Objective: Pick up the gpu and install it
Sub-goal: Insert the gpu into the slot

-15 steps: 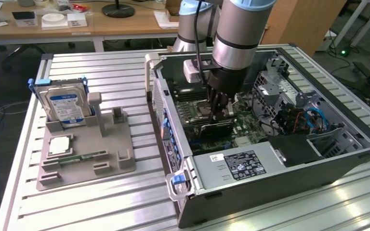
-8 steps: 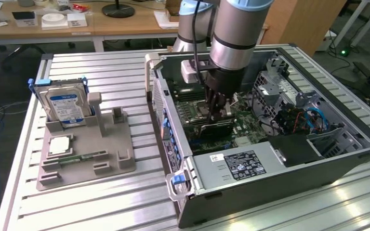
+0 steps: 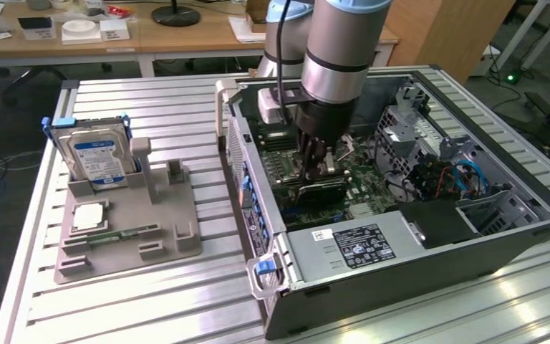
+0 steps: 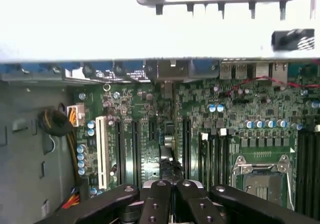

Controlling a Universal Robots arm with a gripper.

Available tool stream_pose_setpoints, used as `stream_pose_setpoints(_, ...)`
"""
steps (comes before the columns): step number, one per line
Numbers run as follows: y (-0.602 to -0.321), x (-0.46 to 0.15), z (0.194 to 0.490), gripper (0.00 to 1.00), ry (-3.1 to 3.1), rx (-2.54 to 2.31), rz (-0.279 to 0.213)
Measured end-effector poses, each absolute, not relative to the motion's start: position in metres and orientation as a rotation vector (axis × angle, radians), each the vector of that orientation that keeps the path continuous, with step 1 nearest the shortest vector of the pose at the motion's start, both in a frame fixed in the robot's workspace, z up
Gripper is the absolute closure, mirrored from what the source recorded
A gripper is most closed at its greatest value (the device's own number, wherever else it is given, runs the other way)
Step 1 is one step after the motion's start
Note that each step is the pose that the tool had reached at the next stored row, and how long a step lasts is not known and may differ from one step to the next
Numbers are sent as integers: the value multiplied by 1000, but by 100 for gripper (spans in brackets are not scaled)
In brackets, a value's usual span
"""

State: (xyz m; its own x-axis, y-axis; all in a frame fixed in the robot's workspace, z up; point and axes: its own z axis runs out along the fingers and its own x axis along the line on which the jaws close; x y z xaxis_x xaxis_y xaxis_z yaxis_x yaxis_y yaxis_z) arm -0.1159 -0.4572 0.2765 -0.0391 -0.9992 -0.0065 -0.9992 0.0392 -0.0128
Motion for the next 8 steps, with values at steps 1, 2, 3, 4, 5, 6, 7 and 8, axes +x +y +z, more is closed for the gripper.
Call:
stream_pose_setpoints(1, -457, -116, 278, 89, 2255, -2168, -7)
stream_pose_setpoints(2, -457, -117, 281, 89, 2255, -2168, -8)
stream_pose_setpoints(3, -457, -117, 284, 89, 2254, -2168, -7)
stream_pose_setpoints(4, -457, -117, 286, 89, 2254, -2168, -8)
stream_pose_setpoints(5, -457, -118, 288, 89, 2254, -2168, -7)
stream_pose_setpoints(6, -457, -118, 289, 89, 2254, -2169, -8)
stream_pose_setpoints(7, -457, -119, 289, 89, 2254, -2170, -9)
stream_pose_setpoints(8, -457, -120, 289, 89, 2254, -2171, -10)
